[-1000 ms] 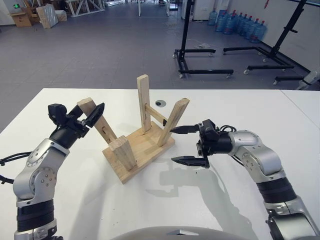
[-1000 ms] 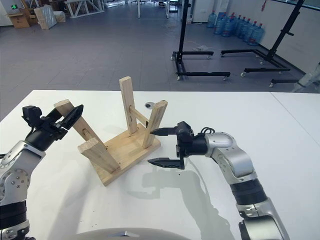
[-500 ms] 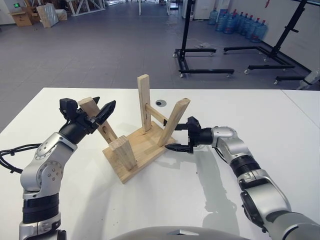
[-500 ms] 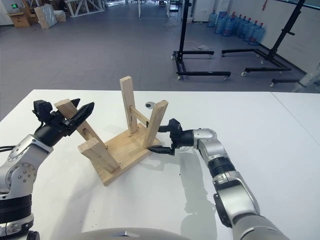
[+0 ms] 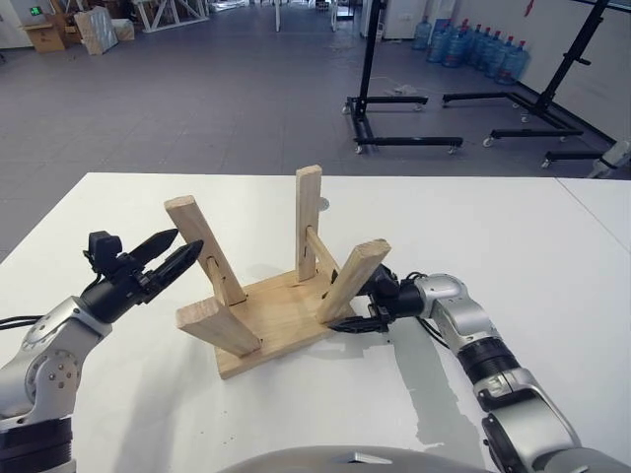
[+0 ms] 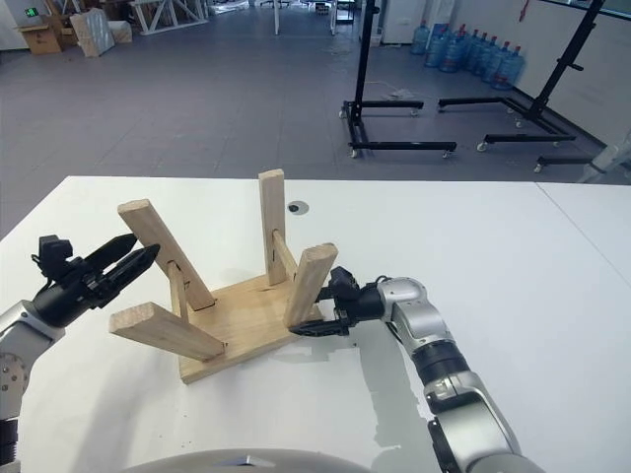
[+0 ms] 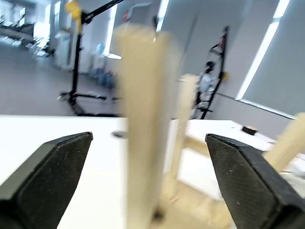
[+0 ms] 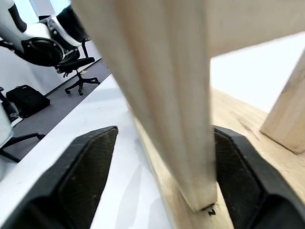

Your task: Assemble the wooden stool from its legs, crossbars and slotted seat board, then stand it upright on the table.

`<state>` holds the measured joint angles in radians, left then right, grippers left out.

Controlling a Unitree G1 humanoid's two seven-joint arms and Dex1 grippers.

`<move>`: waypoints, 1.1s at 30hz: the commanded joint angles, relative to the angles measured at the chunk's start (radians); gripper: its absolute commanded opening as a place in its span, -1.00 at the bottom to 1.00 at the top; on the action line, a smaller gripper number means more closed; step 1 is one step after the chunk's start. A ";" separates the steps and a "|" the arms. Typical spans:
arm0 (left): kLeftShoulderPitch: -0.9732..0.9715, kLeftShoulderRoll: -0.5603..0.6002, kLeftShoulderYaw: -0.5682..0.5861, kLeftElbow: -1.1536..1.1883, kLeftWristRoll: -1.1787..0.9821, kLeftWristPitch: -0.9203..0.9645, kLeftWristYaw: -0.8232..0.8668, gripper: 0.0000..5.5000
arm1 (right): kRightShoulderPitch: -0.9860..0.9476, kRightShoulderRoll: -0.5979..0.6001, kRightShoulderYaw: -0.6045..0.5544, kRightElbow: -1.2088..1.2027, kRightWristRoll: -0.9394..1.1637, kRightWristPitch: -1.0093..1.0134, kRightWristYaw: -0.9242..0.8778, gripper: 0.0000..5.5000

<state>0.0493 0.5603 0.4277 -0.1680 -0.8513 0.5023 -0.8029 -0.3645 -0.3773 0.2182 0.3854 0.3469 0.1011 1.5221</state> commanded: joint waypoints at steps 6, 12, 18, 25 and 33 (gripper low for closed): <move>0.041 -0.034 -0.002 -0.079 -0.001 -0.017 0.014 0.57 | 0.104 -0.009 0.055 -0.387 0.077 0.249 -0.134 -0.42; 0.062 -0.066 0.029 -0.083 -0.009 -0.042 0.038 0.57 | 0.135 -0.069 0.059 -0.568 0.134 0.399 -0.202 -0.53; 0.079 -0.098 0.162 -0.049 -0.040 -0.091 0.115 0.57 | 0.042 -0.269 0.025 -0.652 0.408 1.002 -0.223 -0.56; 0.057 -0.240 0.164 0.078 0.096 -0.210 0.347 0.57 | -0.021 -0.515 0.055 -0.229 0.434 1.298 -0.136 -0.57; 0.103 -0.372 0.025 0.110 0.186 -0.300 0.334 0.57 | -0.096 -0.355 0.028 0.019 0.402 1.333 -0.287 -0.42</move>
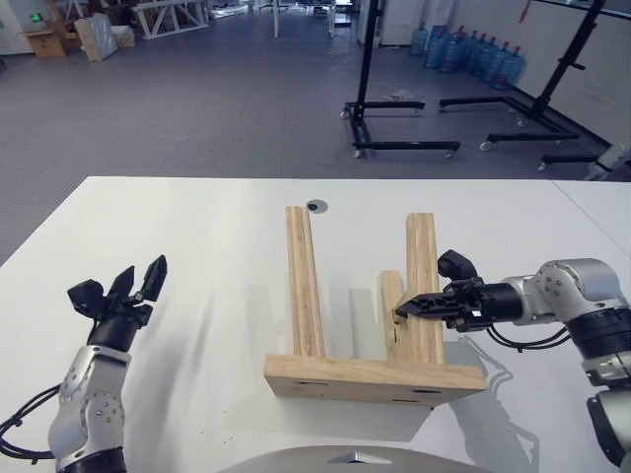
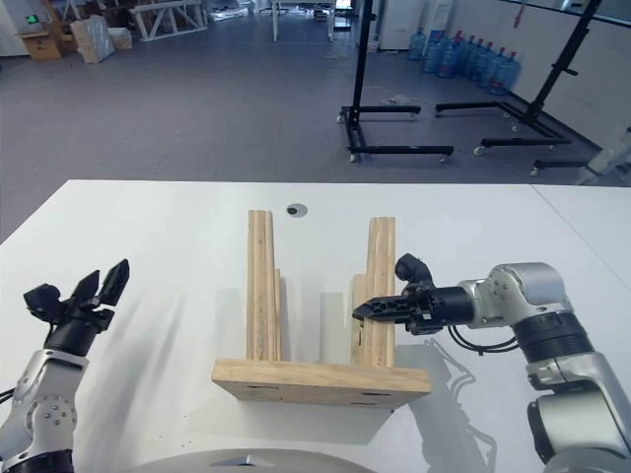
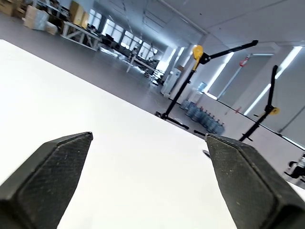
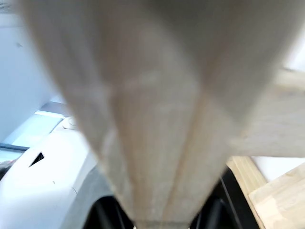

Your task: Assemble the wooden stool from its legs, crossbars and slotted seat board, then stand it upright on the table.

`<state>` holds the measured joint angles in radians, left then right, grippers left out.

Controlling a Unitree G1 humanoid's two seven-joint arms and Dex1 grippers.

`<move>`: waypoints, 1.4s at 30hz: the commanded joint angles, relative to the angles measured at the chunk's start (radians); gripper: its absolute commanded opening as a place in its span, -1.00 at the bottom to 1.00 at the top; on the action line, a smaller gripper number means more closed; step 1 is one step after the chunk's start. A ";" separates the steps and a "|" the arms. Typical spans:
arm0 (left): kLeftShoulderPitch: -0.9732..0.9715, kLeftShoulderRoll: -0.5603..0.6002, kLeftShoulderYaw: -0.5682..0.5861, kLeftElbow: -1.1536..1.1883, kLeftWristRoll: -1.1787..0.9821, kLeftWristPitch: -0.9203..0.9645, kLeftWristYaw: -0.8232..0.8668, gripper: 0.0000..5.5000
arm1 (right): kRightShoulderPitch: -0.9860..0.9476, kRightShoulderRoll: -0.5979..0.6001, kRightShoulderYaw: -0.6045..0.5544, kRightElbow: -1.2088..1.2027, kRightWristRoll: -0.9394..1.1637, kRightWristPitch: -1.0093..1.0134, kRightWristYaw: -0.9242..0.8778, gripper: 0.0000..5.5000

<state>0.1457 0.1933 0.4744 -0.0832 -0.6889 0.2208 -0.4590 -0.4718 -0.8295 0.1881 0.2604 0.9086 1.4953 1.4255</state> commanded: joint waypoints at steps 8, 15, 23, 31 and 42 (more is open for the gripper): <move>0.007 0.036 -0.105 -0.044 0.016 0.017 -0.090 0.57 | 0.004 0.148 -0.097 0.329 -0.117 -0.173 -0.201 0.02; -0.003 0.053 -0.121 -0.117 -0.046 0.083 -0.093 0.57 | 0.069 0.122 -0.162 0.151 -0.026 -0.073 -0.160 0.02; -0.005 0.078 -0.133 -0.166 -0.061 0.136 -0.079 0.57 | -0.010 0.192 -0.318 0.127 0.056 -0.039 -0.210 0.43; 0.018 0.109 -0.092 -0.188 -0.091 0.166 -0.073 0.57 | 0.055 0.110 -0.355 -0.018 0.102 0.050 -0.235 0.95; 0.032 0.120 -0.087 -0.203 -0.088 0.169 -0.075 0.57 | 0.146 -0.046 -0.369 0.002 0.088 -0.010 -0.139 0.95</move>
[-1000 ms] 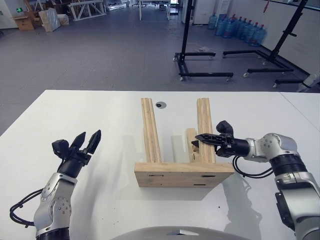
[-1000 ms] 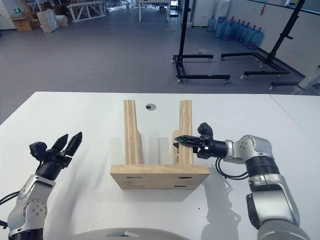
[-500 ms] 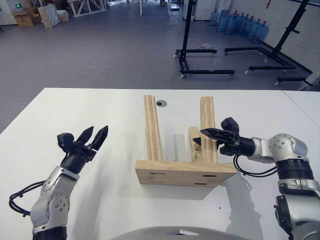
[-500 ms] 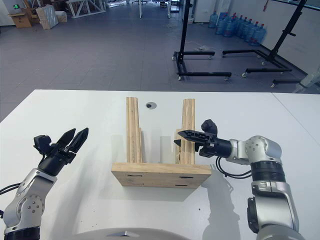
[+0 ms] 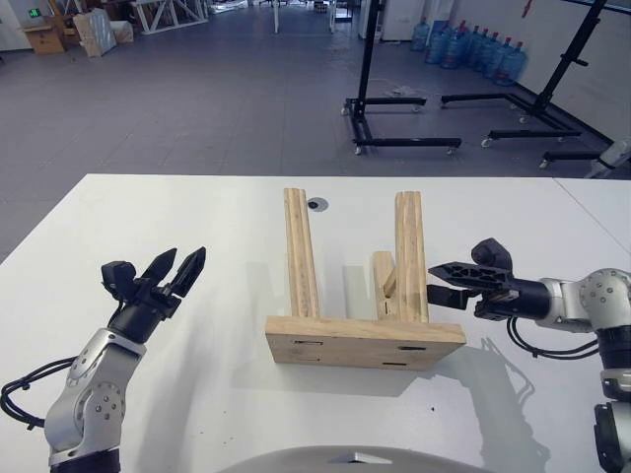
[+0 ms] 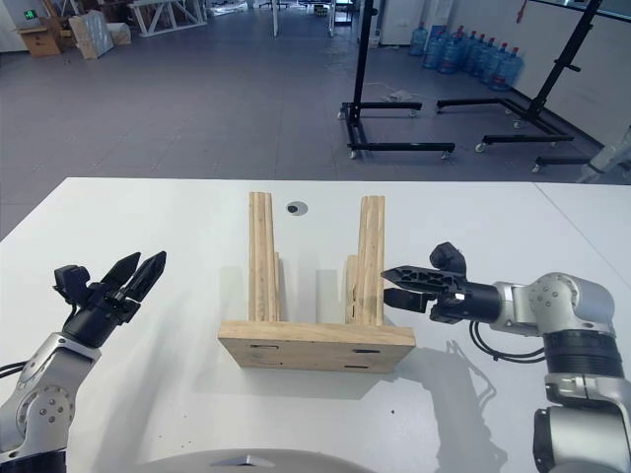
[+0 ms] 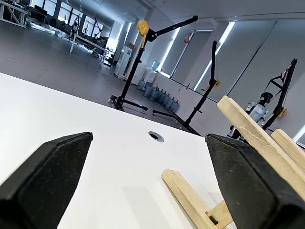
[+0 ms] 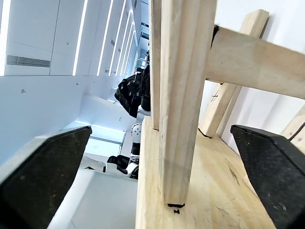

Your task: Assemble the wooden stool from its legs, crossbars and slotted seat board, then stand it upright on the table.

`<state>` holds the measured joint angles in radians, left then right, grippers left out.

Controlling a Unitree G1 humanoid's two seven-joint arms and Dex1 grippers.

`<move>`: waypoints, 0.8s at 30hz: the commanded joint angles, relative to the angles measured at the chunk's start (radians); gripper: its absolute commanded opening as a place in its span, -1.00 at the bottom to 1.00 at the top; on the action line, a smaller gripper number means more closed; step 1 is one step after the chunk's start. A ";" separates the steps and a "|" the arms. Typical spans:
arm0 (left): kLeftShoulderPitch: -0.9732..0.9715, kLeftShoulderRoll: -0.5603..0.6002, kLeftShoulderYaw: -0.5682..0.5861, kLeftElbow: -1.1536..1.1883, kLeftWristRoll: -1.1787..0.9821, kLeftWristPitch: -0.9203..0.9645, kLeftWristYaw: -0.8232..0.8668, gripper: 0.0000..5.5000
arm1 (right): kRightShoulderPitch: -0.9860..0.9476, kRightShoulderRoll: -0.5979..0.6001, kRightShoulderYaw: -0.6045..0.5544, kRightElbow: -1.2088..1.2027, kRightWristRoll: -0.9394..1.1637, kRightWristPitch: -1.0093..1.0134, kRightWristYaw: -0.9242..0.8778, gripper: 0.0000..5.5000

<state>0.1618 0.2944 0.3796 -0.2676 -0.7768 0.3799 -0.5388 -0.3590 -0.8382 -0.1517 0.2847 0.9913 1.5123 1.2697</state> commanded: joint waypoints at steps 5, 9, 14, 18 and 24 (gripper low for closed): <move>0.056 0.073 0.001 -0.039 0.090 -0.019 0.000 0.57 | 0.204 -0.010 -0.084 0.033 -0.277 -0.680 0.006 0.95; 0.088 0.114 0.001 -0.029 0.138 -0.029 -0.025 0.57 | 0.274 -0.050 0.055 0.148 -0.568 -1.287 0.149 0.95; 0.094 0.114 -0.012 -0.027 0.171 -0.032 -0.023 0.57 | 0.285 -0.082 0.146 0.228 -0.728 -1.715 0.294 0.95; 0.109 0.105 -0.013 -0.031 0.184 -0.039 -0.023 0.57 | 0.300 -0.106 0.223 0.177 -0.701 -1.855 0.342 0.95; 0.090 0.097 -0.030 -0.006 0.205 -0.055 -0.024 0.57 | 0.282 -0.032 0.269 0.105 -0.638 -1.840 0.332 0.95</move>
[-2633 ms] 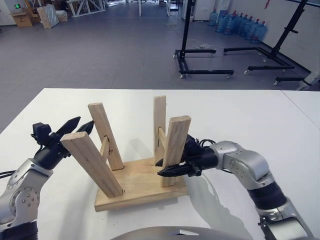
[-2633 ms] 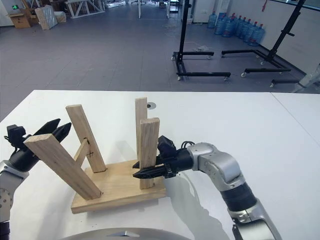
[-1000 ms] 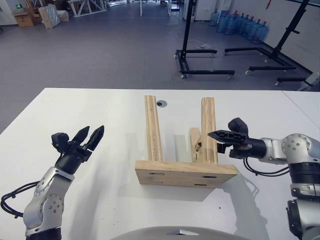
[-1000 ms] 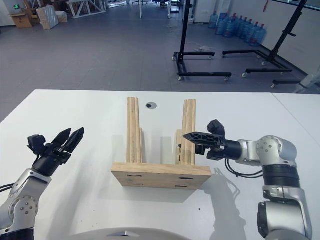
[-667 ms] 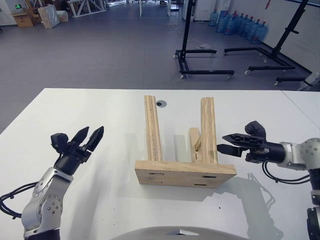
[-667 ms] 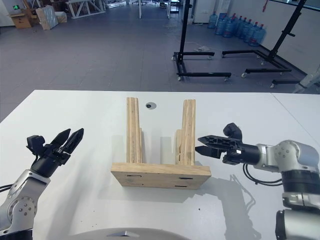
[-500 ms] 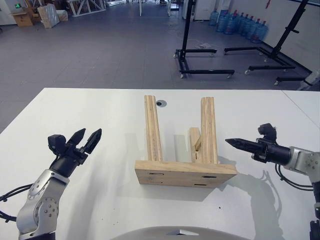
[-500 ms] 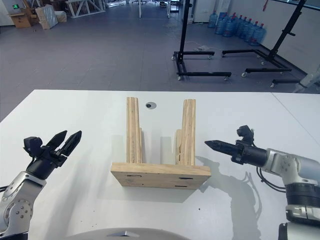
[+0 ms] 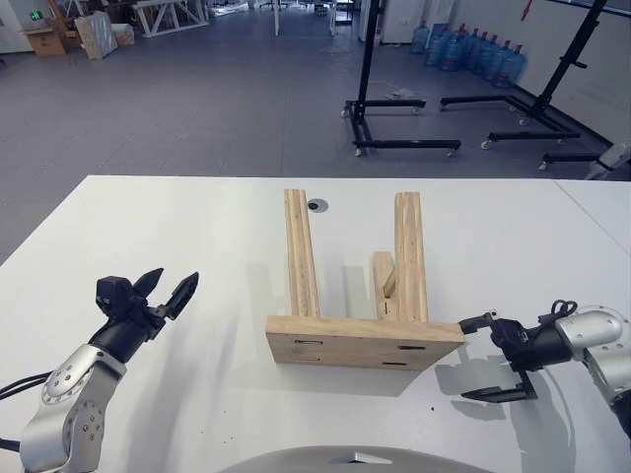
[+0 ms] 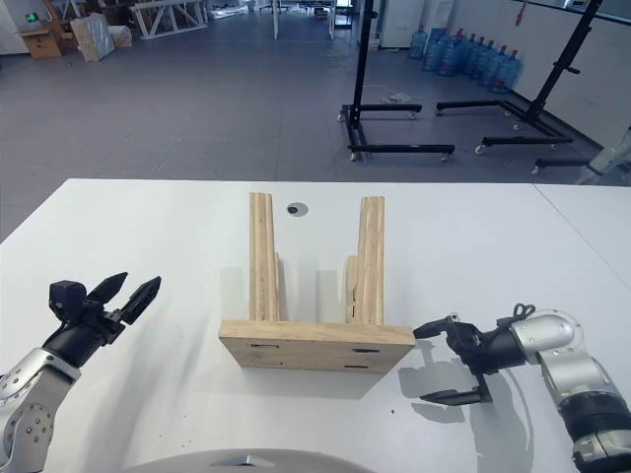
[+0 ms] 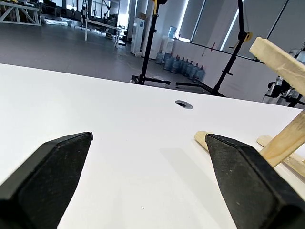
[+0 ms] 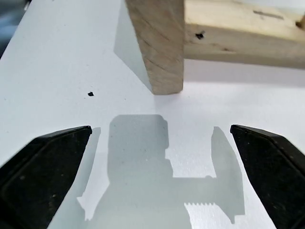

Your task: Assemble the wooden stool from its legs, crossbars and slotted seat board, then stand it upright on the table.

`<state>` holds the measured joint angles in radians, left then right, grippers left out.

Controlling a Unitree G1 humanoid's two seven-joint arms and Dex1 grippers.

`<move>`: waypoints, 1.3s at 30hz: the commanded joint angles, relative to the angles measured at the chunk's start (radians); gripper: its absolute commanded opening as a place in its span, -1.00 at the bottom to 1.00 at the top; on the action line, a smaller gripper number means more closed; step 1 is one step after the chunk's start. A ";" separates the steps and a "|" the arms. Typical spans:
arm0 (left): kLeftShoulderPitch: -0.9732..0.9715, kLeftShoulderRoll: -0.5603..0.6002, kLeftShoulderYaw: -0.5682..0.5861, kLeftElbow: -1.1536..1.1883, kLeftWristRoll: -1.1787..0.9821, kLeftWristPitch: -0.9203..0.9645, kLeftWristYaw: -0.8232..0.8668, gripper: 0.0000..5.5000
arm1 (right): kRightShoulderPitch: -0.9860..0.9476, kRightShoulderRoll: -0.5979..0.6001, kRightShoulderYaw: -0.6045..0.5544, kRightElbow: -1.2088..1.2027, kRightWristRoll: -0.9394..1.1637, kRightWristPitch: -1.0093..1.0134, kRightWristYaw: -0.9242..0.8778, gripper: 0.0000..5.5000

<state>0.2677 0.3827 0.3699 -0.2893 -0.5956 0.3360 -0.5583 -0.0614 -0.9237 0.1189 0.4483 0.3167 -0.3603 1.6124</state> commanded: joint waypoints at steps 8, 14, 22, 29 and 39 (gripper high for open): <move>-0.033 0.019 -0.031 0.038 0.032 -0.014 -0.023 0.57 | 0.076 0.171 -0.039 -0.205 0.076 0.111 -0.167 0.83; -0.039 0.020 -0.035 0.045 0.043 -0.020 -0.025 0.57 | 0.064 0.160 -0.052 -0.190 0.107 0.137 -0.091 0.46; -0.040 0.016 -0.048 0.053 0.054 -0.032 -0.028 0.57 | 0.022 0.206 -0.080 -0.051 0.090 0.052 -0.066 -0.06; -0.051 0.021 -0.050 0.065 0.064 -0.033 -0.033 0.57 | 0.045 0.216 -0.084 -0.077 0.092 0.045 -0.054 -0.48; -0.034 0.002 -0.011 0.099 0.033 -0.044 -0.040 0.57 | 0.160 0.143 -0.139 -0.372 0.345 0.444 -0.038 -0.52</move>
<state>0.2236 0.3880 0.3339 -0.2158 -0.5459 0.3048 -0.5898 0.1031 -0.7400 0.0138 0.1390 0.5559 -0.0764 1.5876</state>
